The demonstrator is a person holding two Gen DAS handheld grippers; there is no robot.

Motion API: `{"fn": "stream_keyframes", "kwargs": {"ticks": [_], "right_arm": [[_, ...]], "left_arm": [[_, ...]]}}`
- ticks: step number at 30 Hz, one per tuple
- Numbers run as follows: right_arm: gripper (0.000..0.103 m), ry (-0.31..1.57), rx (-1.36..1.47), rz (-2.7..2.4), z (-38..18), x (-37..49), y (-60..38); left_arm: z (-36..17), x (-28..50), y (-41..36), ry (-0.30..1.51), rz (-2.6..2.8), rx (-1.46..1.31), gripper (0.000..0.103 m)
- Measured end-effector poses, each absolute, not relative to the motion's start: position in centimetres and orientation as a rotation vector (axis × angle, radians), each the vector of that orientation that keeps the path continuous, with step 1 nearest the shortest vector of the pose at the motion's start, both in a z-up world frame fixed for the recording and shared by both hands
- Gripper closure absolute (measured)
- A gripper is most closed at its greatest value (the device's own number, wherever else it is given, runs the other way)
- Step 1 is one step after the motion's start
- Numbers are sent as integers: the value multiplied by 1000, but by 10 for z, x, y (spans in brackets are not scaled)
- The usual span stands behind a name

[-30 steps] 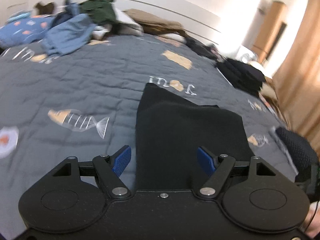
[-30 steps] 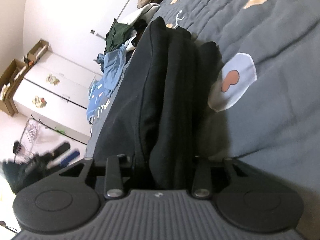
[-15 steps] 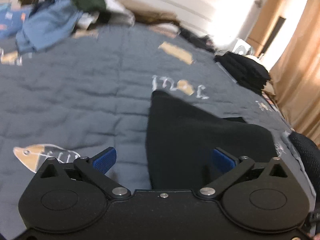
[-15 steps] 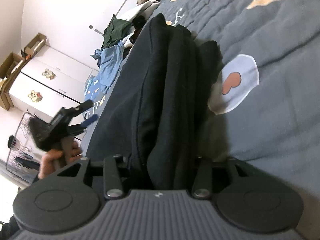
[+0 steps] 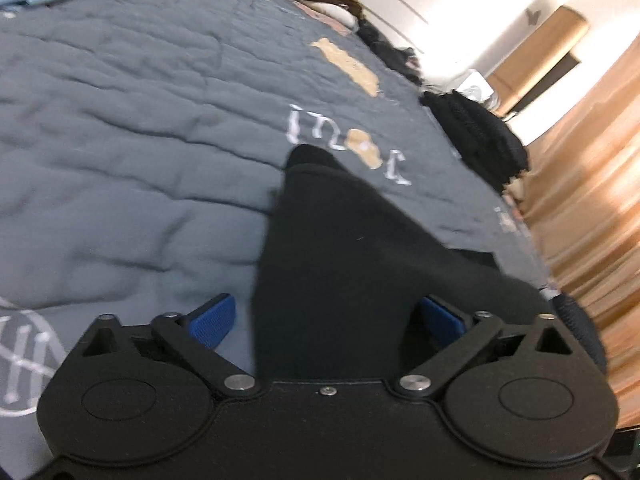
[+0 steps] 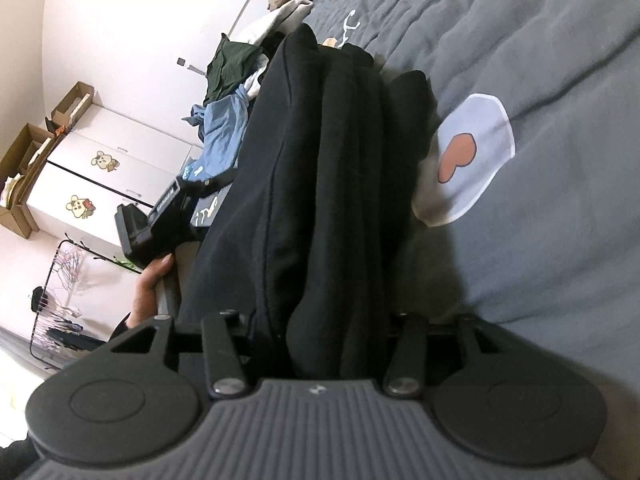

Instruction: Fold clothes

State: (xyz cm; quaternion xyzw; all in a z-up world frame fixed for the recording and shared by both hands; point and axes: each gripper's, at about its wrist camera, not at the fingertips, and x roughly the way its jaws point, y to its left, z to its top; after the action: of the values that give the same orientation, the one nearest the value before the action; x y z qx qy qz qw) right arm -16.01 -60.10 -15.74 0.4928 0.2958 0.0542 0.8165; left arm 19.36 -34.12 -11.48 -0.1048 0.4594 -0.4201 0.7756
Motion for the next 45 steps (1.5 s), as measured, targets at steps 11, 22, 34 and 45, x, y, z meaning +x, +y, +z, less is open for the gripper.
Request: {"fn": "stream_keyframes", "kwargs": {"ticks": [11, 22, 34, 45], "right_arm": [[54, 629, 1065, 116, -158, -160, -600], [64, 572, 1066, 121, -148, -164, -596], [68, 507, 1067, 176, -114, -175, -594], [68, 416, 1009, 223, -60, -216, -615]], "left_arm": [[-126, 216, -365, 1090, -1003, -242, 16], [-106, 199, -363, 980, -1036, -156, 76], [-37, 148, -349, 821, -1064, -179, 80], [52, 73, -341, 644, -1111, -200, 80]]}}
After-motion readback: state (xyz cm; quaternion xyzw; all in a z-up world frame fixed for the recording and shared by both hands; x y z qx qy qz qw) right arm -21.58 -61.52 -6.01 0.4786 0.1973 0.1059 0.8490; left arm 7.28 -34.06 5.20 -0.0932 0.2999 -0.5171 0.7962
